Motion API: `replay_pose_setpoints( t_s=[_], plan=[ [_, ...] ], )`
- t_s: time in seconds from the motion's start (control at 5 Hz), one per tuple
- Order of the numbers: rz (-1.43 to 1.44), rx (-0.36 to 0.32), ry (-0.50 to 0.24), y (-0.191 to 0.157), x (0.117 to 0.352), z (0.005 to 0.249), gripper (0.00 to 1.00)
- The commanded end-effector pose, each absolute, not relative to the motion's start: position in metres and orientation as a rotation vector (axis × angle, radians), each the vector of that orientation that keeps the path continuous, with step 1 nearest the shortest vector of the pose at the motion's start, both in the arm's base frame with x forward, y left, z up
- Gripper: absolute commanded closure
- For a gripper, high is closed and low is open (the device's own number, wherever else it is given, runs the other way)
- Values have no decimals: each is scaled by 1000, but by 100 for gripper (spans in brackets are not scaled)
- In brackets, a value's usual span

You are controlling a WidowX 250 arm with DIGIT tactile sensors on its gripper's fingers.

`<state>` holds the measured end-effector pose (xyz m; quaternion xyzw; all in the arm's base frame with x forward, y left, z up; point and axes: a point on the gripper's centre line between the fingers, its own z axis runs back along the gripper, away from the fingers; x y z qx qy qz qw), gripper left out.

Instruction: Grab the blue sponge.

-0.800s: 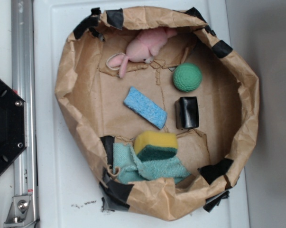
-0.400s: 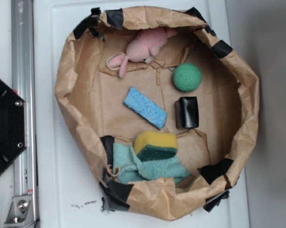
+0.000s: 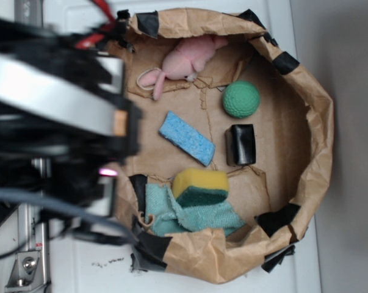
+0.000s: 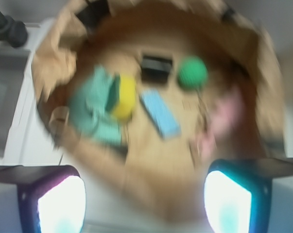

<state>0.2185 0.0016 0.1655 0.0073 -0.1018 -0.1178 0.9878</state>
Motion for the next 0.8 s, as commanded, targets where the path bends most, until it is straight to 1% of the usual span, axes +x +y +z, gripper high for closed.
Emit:
replay_pose_setpoints(
  t_s=[0.0, 0.2, 0.4, 0.6],
  plan=[
    [-369, 12, -74, 13, 261, 76, 0],
    [-523, 4, -65, 13, 246, 50, 0],
    [-582, 35, -2, 3, 254, 17, 0],
    [-567, 16, -17, -1, 269, 16, 0]
  ],
)
